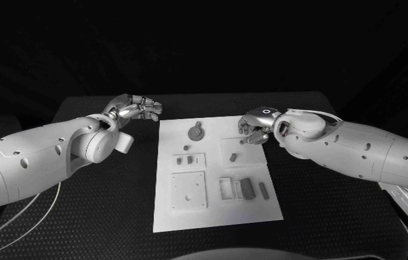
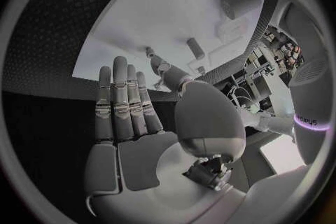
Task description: Assemble the parts on the task board
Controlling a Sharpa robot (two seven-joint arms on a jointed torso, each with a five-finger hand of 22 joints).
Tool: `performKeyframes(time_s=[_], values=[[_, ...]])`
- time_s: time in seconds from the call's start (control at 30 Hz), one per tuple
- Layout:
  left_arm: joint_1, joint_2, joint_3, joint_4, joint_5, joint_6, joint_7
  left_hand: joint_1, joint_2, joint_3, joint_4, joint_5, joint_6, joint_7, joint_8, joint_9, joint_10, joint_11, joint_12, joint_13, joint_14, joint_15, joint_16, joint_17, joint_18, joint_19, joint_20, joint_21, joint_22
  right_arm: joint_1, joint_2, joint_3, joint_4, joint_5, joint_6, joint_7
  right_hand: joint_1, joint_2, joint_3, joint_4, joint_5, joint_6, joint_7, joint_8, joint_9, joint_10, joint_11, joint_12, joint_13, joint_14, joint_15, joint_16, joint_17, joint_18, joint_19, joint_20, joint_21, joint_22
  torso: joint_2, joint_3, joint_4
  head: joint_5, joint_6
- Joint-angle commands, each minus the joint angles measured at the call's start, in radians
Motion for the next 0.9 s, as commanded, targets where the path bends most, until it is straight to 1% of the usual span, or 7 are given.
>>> performKeyframes(time_s=[0.03,0.2,0.33,0.67,0.7,0.8,0.9], values=[[0.001,0.004,0.001,0.002,0.032,0.016,0.033,-0.007,0.001,-0.009,-0.001,-0.005,-0.006,0.002,0.006,-0.001,-0.007,-0.001,0.006,-0.001,0.0,0.007,-0.008,0.002,-0.002,-0.009,0.001,0.002,-0.003,-0.007,-0.003,-0.002,0.014,-0.078,-0.002,-0.026,0.0,-0.011,0.001,0.003,-0.004,0.008,-0.001,0.004,-0.001,0.009,0.0,-0.009,-0.001,0.008,0.001,-0.006,0.004,0.02,0.009,0.001,-0.007,-0.001,0.001,-0.0004,0.0001,0.003,0.001],[0.001,0.002,0.001,0.004,0.032,0.014,0.034,-0.007,0.002,-0.011,-0.002,-0.004,-0.009,0.005,0.005,-0.002,-0.009,0.0,0.005,-0.003,-0.003,0.011,-0.019,0.006,0.0,-0.009,0.004,0.002,-0.01,-0.018,-0.005,-0.008,0.021,-0.09,0.002,-0.032,0.0,-0.011,0.0,0.003,-0.004,0.01,-0.002,0.005,-0.002,0.015,0.0,-0.018,0.0,0.01,0.0,-0.01,0.009,0.02,0.011,0.0,-0.011,-0.001,0.001,-0.0012,-0.0007,0.002,0.002],[0.001,0.002,0.001,0.004,0.033,0.013,0.034,-0.008,0.001,-0.013,-0.002,-0.004,-0.011,0.006,0.004,-0.003,-0.011,0.001,0.004,-0.004,-0.005,0.012,-0.025,0.008,0.001,-0.009,0.005,0.003,-0.012,-0.019,-0.001,-0.009,0.018,-0.09,-0.003,-0.03,0.005,-0.007,0.002,0.0,-0.004,0.01,-0.002,0.003,-0.004,0.016,0.001,-0.03,-0.001,0.009,0.001,-0.016,0.014,0.02,0.011,0.0,-0.016,-0.001,0.003,0.0014,-0.0014,0.004,0.003],[0.001,0.004,0.001,0.001,0.033,0.015,0.03,-0.009,0.002,-0.015,-0.001,-0.005,-0.014,0.008,0.003,-0.004,-0.014,0.003,0.003,-0.006,-0.005,0.015,-0.032,0.012,0.003,-0.009,0.007,0.003,-0.017,-0.03,0.019,-0.015,0.007,-0.085,0.0,-0.022,0.011,0.007,0.002,-0.002,-0.004,0.019,-0.005,0.006,-0.004,0.032,-0.002,-0.043,0.001,0.013,0.0,-0.024,0.024,0.02,0.015,0.0,-0.021,0.001,0.005,0.002,0.0001,0.014,-0.006],[0.001,0.003,0.001,0.001,0.033,0.016,0.029,-0.009,0.002,-0.015,-0.001,-0.005,-0.015,0.008,0.003,-0.004,-0.014,0.003,0.003,-0.006,-0.004,0.015,-0.032,0.012,0.003,-0.009,0.008,0.003,-0.018,-0.031,0.022,-0.015,0.003,-0.081,0.0,-0.021,0.012,0.012,0.002,-0.001,-0.004,0.022,-0.006,0.007,-0.004,0.036,-0.002,-0.044,0.002,0.013,-0.001,-0.025,0.026,0.02,0.016,0.0,-0.022,0.001,0.005,0.0023,0.0004,0.014,-0.007],[0.001,0.002,0.001,0.001,0.033,0.015,0.026,-0.008,0.002,-0.015,-0.001,-0.004,-0.016,0.009,0.002,-0.005,-0.015,0.003,0.002,-0.006,-0.004,0.016,-0.034,0.014,0.004,-0.009,0.008,0.003,-0.019,-0.033,0.028,-0.016,-0.009,-0.078,0.001,-0.019,0.016,0.061,0.005,-0.005,-0.004,0.029,-0.01,0.009,-0.004,0.039,-0.002,-0.059,0.001,0.012,0.0,-0.033,0.034,0.02,0.013,0.0,-0.029,0.002,0.004,0.0023,0.0001,0.014,-0.01],[0.001,0.002,0.001,0.001,0.033,0.016,0.025,-0.008,0.001,-0.015,-0.001,-0.004,-0.017,0.009,0.002,-0.005,-0.016,0.004,0.002,-0.006,-0.003,0.016,-0.035,0.015,0.005,-0.009,0.009,0.003,-0.02,-0.034,0.034,-0.016,-0.02,-0.075,0.009,-0.017,0.021,0.073,0.007,-0.005,-0.004,0.031,-0.011,0.009,-0.005,0.041,-0.001,-0.067,0.0,0.012,0.0,-0.036,0.038,0.02,0.013,0.0,-0.031,0.004,0.004,0.0018,-0.0006,0.014,-0.012]])
